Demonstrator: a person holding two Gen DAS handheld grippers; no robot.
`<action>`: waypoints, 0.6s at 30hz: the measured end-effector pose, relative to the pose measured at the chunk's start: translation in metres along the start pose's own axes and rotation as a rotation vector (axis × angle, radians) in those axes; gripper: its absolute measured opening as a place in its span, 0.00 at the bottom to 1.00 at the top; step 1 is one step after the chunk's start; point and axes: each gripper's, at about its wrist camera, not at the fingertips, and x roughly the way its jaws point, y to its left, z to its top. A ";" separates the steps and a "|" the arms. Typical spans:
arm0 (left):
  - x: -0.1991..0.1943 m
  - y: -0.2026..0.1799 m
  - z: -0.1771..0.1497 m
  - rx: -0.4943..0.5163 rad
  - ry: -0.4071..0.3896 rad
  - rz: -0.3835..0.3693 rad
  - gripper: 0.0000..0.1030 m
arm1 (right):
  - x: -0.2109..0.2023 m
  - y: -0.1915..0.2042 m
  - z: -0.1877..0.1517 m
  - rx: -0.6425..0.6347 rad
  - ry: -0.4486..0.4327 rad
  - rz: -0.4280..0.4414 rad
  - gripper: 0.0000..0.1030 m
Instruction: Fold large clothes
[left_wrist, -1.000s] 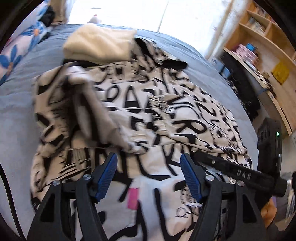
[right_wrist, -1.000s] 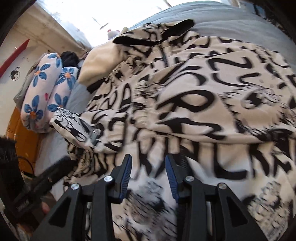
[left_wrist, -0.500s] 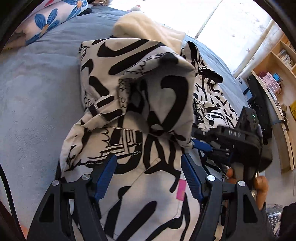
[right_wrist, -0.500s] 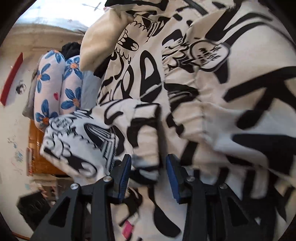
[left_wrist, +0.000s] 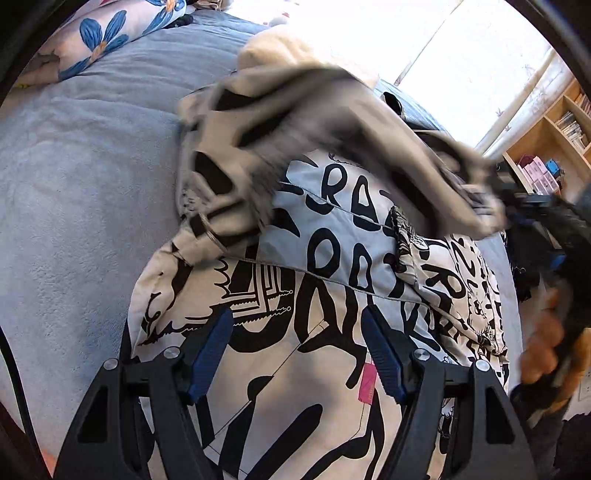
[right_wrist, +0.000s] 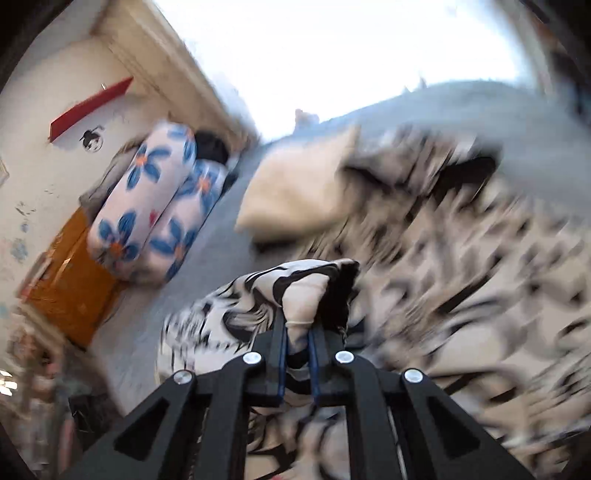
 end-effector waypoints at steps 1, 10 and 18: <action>-0.001 -0.001 0.000 0.003 -0.002 0.000 0.68 | -0.011 -0.004 0.004 -0.013 -0.031 -0.042 0.09; -0.002 -0.010 0.005 0.043 0.012 0.018 0.68 | 0.012 -0.124 -0.050 0.108 0.237 -0.411 0.26; -0.001 -0.003 0.053 0.144 -0.006 0.093 0.75 | -0.008 -0.162 -0.049 0.238 0.183 -0.282 0.52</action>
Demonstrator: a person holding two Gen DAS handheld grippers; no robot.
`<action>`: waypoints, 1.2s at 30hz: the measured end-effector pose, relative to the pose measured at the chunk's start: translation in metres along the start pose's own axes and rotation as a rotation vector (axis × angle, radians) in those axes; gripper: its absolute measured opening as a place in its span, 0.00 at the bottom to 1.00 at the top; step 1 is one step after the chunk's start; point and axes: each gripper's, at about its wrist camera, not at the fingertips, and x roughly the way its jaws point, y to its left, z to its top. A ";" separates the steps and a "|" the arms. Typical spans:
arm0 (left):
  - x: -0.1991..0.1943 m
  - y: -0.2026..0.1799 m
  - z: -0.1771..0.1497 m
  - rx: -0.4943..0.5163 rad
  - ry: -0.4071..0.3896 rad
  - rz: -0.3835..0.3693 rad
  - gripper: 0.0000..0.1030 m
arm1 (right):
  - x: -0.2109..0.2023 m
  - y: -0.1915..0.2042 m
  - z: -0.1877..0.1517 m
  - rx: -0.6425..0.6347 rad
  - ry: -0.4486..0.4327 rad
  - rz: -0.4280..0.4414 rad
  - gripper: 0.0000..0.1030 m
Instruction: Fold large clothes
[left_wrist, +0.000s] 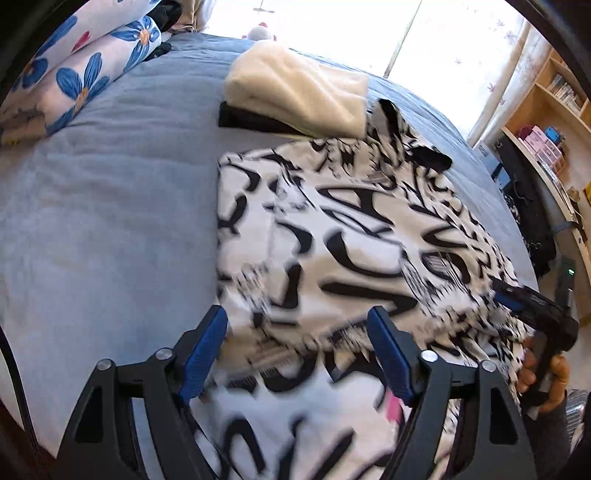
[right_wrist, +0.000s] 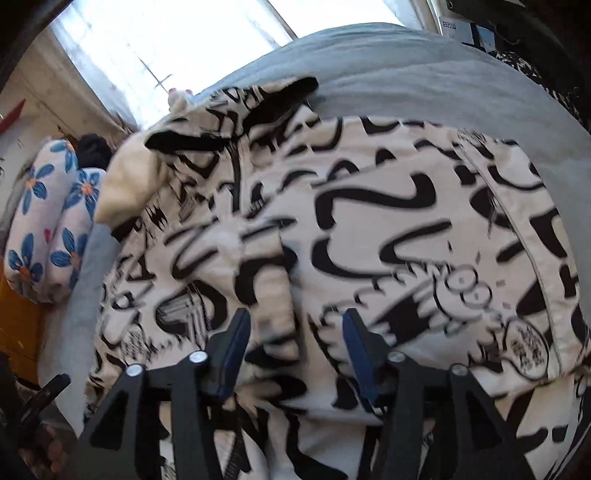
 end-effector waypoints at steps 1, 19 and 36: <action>0.005 0.005 0.009 0.002 0.005 0.014 0.75 | 0.002 0.002 0.007 -0.001 0.000 0.015 0.52; 0.141 0.053 0.113 -0.063 0.079 0.058 0.10 | 0.055 0.043 0.053 -0.209 -0.029 0.024 0.21; 0.118 0.045 0.108 -0.064 0.060 0.086 0.34 | 0.056 0.027 0.061 -0.121 0.000 -0.057 0.42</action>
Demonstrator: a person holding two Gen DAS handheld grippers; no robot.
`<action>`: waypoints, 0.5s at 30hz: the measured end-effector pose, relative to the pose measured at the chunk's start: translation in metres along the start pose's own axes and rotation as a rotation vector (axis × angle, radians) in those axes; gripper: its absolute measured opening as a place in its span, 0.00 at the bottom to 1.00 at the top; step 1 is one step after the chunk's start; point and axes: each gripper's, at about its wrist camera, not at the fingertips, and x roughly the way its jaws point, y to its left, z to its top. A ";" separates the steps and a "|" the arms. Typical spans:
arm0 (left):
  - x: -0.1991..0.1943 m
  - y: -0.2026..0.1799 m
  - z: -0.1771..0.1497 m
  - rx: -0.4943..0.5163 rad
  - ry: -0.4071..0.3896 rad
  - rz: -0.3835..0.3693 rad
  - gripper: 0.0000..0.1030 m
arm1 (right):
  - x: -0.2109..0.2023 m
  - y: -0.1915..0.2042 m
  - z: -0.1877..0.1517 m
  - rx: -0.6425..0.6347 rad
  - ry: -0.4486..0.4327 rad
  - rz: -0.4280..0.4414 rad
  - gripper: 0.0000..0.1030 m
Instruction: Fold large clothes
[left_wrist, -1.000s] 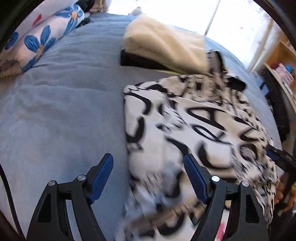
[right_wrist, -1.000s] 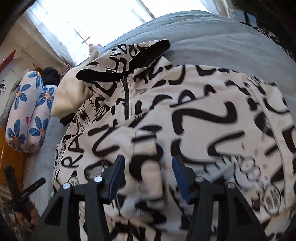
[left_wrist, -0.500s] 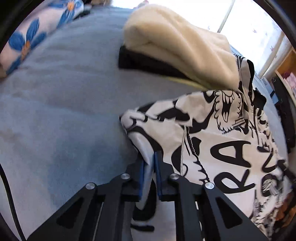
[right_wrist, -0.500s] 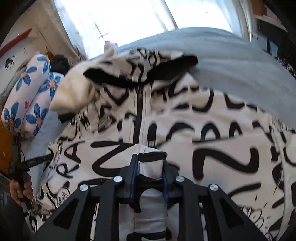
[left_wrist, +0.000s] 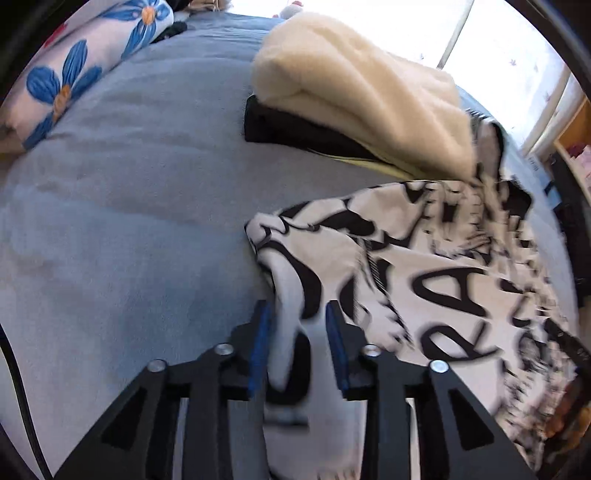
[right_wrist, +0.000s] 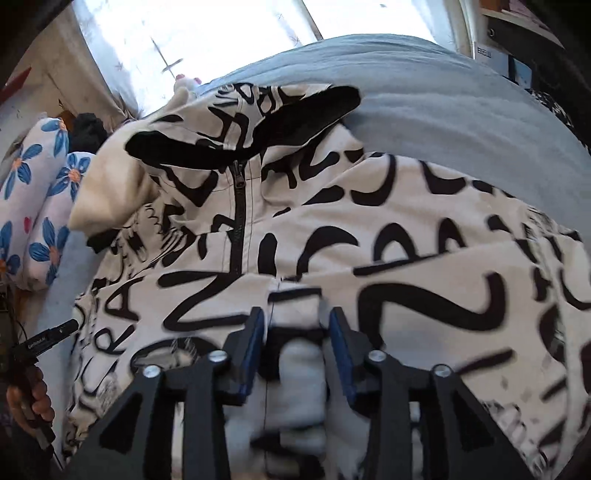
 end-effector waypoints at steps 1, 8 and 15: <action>-0.011 -0.001 -0.006 0.003 -0.002 -0.020 0.42 | -0.007 -0.002 -0.004 0.002 0.001 0.005 0.44; -0.064 -0.020 -0.076 0.091 -0.005 -0.114 0.47 | -0.046 -0.023 -0.056 0.073 0.050 0.073 0.46; -0.056 -0.042 -0.115 0.054 0.016 -0.175 0.47 | -0.033 -0.025 -0.066 0.257 0.085 0.288 0.46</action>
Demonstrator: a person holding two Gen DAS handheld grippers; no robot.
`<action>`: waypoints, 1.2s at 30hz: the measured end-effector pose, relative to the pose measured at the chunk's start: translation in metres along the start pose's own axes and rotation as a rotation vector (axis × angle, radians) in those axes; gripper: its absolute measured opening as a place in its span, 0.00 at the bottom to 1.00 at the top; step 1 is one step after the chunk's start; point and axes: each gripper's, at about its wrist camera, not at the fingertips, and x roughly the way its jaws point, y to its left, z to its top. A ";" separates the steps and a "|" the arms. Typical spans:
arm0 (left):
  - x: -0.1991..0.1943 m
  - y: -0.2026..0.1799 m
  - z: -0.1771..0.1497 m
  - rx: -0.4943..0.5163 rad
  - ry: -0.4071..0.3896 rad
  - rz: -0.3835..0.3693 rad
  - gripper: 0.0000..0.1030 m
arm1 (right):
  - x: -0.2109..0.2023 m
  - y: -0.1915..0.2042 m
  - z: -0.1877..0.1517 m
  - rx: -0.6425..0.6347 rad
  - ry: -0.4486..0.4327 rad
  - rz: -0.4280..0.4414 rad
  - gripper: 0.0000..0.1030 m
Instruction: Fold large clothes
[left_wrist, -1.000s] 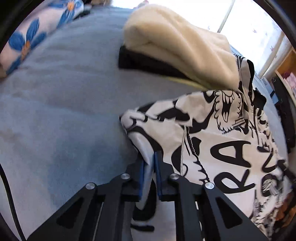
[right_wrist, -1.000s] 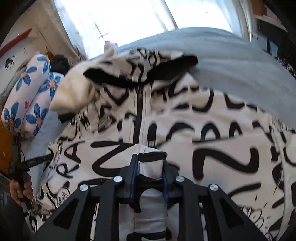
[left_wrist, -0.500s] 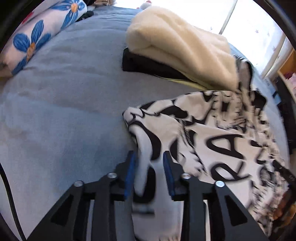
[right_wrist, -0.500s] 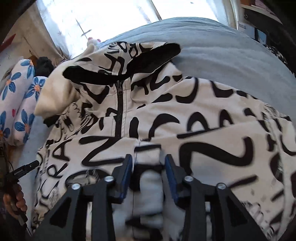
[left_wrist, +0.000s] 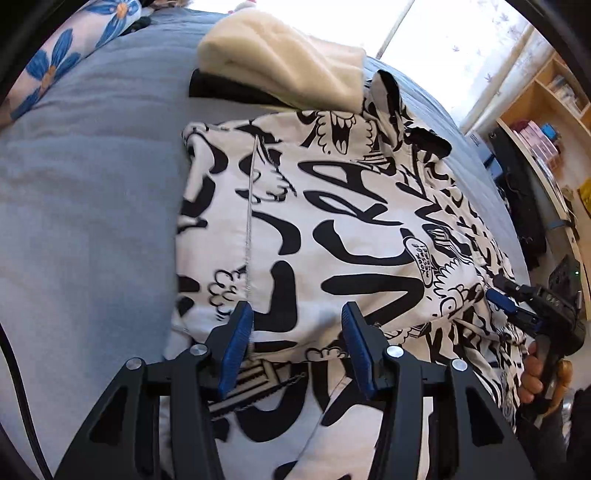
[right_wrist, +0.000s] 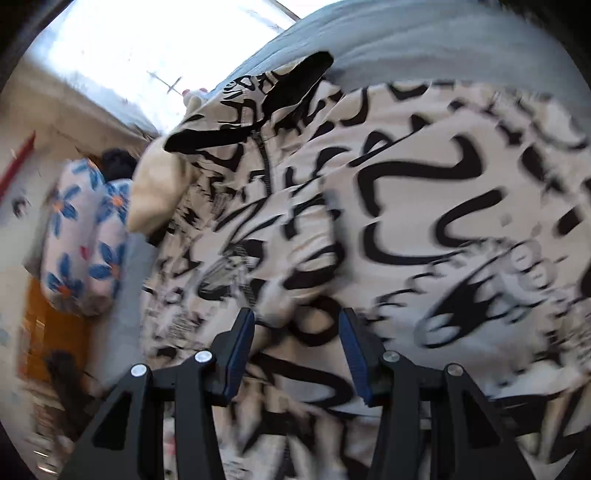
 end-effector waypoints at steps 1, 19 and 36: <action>0.004 -0.001 -0.002 -0.009 -0.002 0.003 0.47 | 0.004 0.002 0.001 0.015 0.005 0.011 0.46; 0.005 -0.021 -0.011 0.144 0.003 0.165 0.41 | 0.004 0.053 -0.020 -0.206 -0.039 -0.447 0.21; 0.041 -0.043 -0.015 0.075 0.016 0.091 0.55 | 0.065 0.086 -0.032 -0.260 0.057 -0.185 0.18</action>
